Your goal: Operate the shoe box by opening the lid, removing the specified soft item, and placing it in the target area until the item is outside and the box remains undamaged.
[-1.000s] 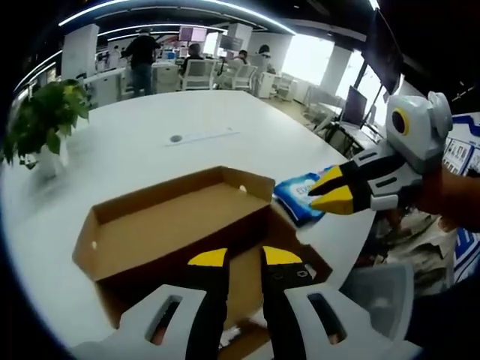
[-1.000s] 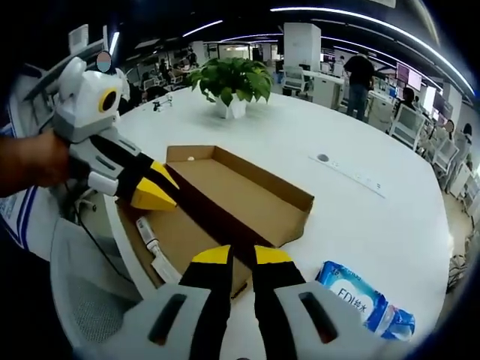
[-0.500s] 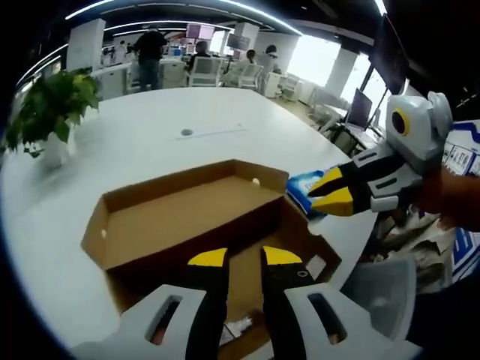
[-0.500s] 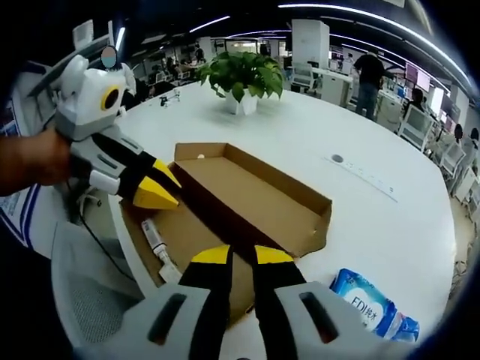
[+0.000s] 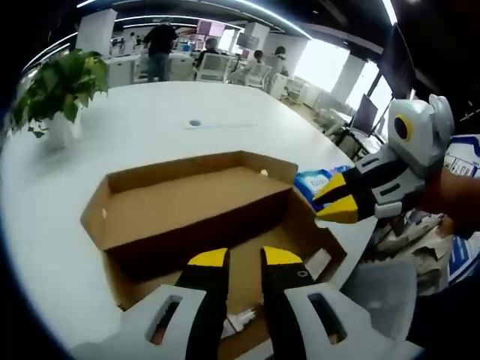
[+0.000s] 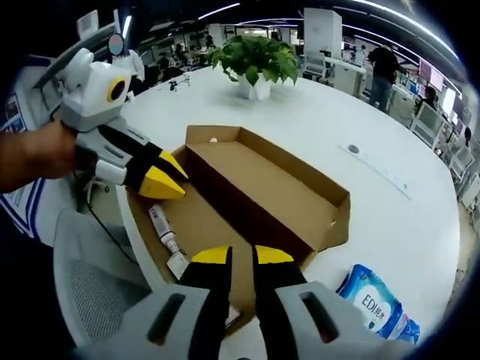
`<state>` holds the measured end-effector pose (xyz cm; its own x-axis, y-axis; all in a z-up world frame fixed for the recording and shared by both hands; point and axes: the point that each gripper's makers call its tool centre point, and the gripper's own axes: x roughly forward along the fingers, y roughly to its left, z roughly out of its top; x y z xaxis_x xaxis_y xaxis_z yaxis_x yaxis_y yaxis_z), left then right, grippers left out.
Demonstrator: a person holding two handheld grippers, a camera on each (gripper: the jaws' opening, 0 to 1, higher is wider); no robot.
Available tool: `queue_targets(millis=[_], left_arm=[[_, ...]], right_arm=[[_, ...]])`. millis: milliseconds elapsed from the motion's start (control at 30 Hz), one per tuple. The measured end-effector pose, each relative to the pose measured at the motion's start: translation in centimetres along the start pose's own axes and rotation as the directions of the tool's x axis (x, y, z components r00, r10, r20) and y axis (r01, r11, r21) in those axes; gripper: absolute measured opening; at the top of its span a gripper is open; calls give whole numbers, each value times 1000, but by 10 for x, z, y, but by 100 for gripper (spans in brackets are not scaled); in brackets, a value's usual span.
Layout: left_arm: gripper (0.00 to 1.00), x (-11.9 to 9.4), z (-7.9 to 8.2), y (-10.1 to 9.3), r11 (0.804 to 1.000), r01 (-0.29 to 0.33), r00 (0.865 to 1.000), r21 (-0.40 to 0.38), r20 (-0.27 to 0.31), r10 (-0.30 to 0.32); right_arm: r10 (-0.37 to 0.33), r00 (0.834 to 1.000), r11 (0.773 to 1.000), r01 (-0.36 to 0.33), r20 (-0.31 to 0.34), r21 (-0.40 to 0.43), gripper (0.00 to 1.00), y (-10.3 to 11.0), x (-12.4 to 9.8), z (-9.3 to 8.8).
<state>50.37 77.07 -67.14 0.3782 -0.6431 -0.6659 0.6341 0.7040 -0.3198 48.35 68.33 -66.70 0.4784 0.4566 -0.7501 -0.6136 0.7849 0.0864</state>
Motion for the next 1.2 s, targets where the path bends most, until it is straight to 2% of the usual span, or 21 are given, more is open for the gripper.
queue_targets(millis=[233,567,800,833,1000,1200], left_arm=[[14,0,-15,5,1000,6,1000,-21,-14,-6],[13,3,-24,4,999,18,1000,-41,-18,-19],[13,1,-30,4,999,25,1000,-46,-18,-26],[13,1,-31,5,999,24,1000,-49,-19,-25],[13,1,-34,6,998,22,1000,-53,-20,-23],[13,0,-35,6,998,27,999,-61,-17,-28]], right_arm=[[32,999,999,-32,-44,-12,10,10,7,-13],[89,989,996,-91,-123,-19,9,21,12,-31],[160,963,985,-170,-215,-28,11,31,15,-46],[175,954,981,-190,-244,-36,11,32,15,-50],[203,935,973,-226,-290,-47,12,35,16,-54],[236,906,959,-276,-352,-69,13,39,16,-61]])
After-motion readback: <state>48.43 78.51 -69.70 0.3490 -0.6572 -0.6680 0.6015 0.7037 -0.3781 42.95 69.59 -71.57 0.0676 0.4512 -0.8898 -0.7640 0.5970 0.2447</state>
